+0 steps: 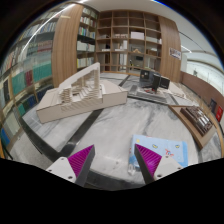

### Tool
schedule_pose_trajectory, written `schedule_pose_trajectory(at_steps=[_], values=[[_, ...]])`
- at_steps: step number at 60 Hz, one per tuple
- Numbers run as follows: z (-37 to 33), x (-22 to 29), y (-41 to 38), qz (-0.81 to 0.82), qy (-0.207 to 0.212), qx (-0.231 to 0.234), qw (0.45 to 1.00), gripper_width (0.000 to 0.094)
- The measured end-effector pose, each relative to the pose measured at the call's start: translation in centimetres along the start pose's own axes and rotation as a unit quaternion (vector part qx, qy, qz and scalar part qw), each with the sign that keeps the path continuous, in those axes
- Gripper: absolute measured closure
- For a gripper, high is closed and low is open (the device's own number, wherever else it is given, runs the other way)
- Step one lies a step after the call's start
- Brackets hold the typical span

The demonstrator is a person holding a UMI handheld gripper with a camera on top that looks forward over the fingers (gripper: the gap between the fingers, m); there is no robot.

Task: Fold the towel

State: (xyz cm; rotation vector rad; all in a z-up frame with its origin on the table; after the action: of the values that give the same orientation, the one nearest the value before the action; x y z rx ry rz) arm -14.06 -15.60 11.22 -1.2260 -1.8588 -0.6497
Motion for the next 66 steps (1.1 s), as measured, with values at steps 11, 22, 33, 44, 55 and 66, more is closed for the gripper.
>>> schedule_pose_trajectory(at_steps=[11, 22, 33, 44, 55, 66], values=[[4.5, -1.2, 5.0, 0.002, -0.032, -0.033, 0.999, 0.0138], [7.4, -3.9, 6.5, -0.006, -0.066, -0.017, 0.998, 0.0501], [7.5, -4.1, 7.6, -0.043, -0.045, -0.061, 0.996, 0.0909], [5.4, -1.6, 8.8, 0.039, 0.004, -0.033, 0.999, 0.0929], [0.6, 0.5, 15.9, 0.125, 0.062, -0.056, 0.989, 0.0923], [0.4, -4.2, 23.7, 0.132, 0.018, -0.115, 0.984, 0.0915]])
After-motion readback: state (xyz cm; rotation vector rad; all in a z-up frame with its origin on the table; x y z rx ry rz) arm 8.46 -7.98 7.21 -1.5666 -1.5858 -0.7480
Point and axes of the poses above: the point between the fingertips, and its own axes, seen from behind it with the camera up: y to the right, x up, z forward, the way the camera looks, the point moved 8 cm from there along -z, backward, against the way the camera looks, and after that the axes turned 5 degrees about x, right-handed, at the moved point
